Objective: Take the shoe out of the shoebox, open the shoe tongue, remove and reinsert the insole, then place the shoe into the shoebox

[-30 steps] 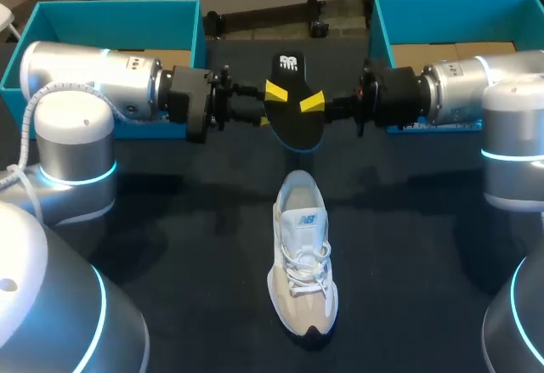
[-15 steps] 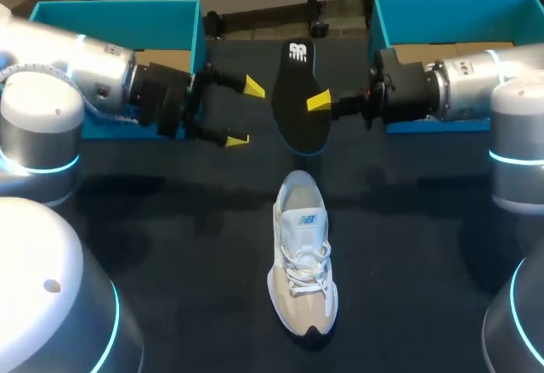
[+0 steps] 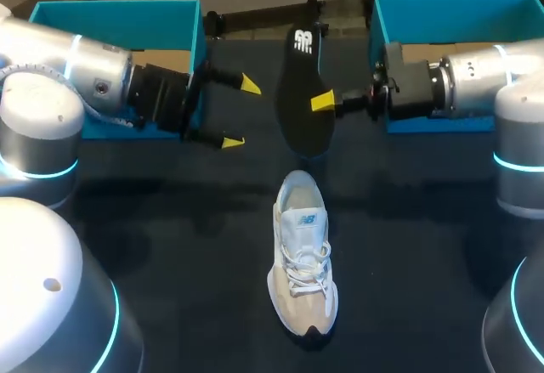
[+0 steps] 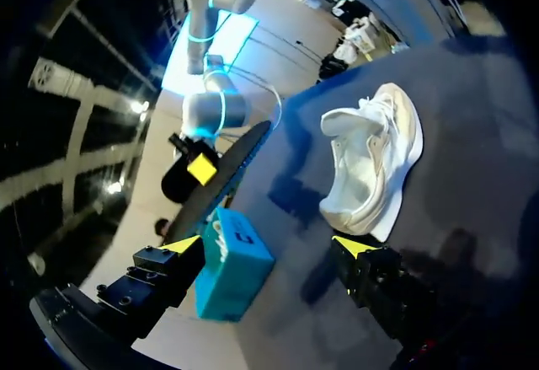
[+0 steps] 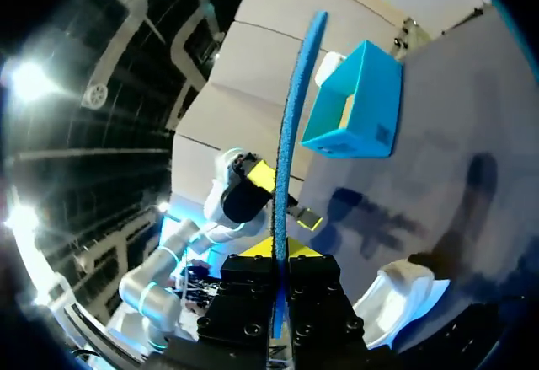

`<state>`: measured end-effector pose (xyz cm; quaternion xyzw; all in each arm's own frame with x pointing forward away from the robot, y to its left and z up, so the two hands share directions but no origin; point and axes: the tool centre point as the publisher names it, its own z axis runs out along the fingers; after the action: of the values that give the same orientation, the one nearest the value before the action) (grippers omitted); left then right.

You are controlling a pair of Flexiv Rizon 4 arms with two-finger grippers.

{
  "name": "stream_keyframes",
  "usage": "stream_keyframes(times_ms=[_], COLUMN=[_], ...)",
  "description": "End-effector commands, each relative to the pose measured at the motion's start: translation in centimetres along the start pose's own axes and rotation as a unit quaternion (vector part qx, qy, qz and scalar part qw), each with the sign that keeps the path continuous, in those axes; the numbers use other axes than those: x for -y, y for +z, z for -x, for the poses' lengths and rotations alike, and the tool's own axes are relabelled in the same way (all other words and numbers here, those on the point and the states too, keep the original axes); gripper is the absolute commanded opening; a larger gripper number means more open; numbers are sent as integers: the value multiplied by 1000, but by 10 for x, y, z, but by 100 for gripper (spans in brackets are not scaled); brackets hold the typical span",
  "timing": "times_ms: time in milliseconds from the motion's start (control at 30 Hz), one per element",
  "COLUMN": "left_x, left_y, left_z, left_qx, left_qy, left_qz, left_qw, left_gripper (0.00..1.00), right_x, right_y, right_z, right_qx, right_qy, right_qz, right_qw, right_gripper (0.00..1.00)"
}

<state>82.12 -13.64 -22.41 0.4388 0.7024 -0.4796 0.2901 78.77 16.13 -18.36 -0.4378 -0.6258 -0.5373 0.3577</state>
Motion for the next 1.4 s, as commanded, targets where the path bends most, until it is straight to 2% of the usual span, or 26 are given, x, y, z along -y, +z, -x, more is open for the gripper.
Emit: stream_keyframes(times_ms=[33, 100, 800, 967, 1033, 1100, 1233, 1400], left_x=[12, 15, 15, 9, 9, 8, 12, 12], left_y=[-2, -2, -2, -3, -5, -4, 2, 2], left_z=[-13, -19, -19, -33, -42, -51, -62, -62], left_qx=[-75, -83, -83, -133, -162, -173, -210, -210], left_qy=[-149, -152, -152, -216, -259, -289, -329, -329], left_qz=[91, 121, 121, 139, 143, 163, 177, 177], left_qw=[982, 977, 977, 957, 941, 927, 903, 903], left_gripper=[100, 100, 100, 100, 100, 100, 100, 100], right_x=[11, 12, 12, 18, 20, 22, 28, 28], right_y=[-5, -7, -7, -6, -8, -7, -2, -2], right_z=[6, 10, 10, 19, 23, 25, 31, 31], right_qx=[4, 24, 24, 7, 5, 14, 52, 52], right_qy=[-25, -28, -28, -67, -83, -91, -113, -113], right_qz=[17, 28, 28, 92, 114, 118, 127, 127], right_qw=[1000, 999, 999, 993, 990, 989, 984, 984], right_gripper=[0, 0, 0, 0, 0, 0, 0, 0])
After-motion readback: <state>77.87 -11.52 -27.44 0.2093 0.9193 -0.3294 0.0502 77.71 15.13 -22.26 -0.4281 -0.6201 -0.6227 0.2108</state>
